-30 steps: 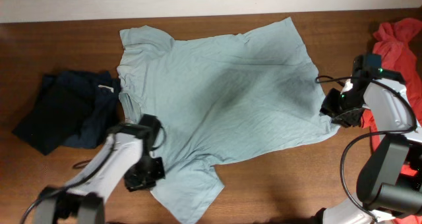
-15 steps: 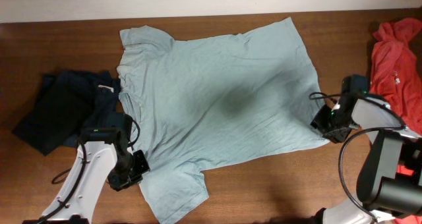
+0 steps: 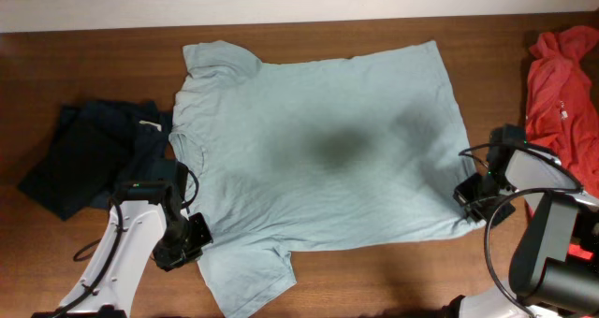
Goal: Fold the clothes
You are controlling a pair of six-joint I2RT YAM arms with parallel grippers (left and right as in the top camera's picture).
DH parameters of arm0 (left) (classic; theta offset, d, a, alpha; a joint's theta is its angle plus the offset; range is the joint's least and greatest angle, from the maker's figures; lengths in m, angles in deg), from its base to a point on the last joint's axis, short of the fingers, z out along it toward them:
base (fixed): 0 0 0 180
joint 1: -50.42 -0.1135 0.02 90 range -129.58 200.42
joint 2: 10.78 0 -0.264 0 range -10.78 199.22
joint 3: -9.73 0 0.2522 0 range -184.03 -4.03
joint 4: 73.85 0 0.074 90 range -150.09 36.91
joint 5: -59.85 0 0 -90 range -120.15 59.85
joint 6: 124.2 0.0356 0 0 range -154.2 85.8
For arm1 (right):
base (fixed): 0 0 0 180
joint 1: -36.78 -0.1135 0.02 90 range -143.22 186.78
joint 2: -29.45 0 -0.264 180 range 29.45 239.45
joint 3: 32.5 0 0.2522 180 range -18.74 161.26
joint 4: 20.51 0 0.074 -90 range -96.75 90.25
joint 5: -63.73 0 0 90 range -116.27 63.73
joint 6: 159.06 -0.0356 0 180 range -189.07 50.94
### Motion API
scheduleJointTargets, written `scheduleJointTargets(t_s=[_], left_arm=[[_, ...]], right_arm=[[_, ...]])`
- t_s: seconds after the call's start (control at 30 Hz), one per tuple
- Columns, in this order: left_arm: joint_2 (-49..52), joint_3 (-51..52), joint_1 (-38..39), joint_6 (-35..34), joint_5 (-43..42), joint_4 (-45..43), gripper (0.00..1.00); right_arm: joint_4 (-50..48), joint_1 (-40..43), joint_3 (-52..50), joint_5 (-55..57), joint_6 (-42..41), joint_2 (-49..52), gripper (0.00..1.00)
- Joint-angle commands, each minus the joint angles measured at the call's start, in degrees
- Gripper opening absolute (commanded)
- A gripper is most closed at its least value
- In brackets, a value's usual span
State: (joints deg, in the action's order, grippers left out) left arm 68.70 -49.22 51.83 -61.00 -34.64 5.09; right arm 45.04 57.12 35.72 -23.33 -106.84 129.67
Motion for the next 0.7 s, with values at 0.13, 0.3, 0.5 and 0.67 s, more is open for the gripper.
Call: scheduleJointTargets(t_s=[0.13,0.3,0.5,0.67], left_arm=[[-0.87,-0.57,-0.37,0.79,-0.2,0.04,0.01],[-0.87,-1.18,-0.37,0.79,-0.2,0.13,0.0],[-0.87,-1.68,-0.37,0.96,-0.17,0.2,0.0],[-0.87,-2.78,-0.37,2.36,-0.15,0.33,0.18]], right_arm=[[5.75,0.85,-1.97,5.75,-5.4,-2.93,0.04],[7.89,0.87,-1.97,7.45,-8.2,-6.21,0.04],[6.49,0.85,-1.95,8.72,-7.76,-8.52,0.04],[4.11,0.85,-1.92,8.7,-4.63,-11.04,0.04]])
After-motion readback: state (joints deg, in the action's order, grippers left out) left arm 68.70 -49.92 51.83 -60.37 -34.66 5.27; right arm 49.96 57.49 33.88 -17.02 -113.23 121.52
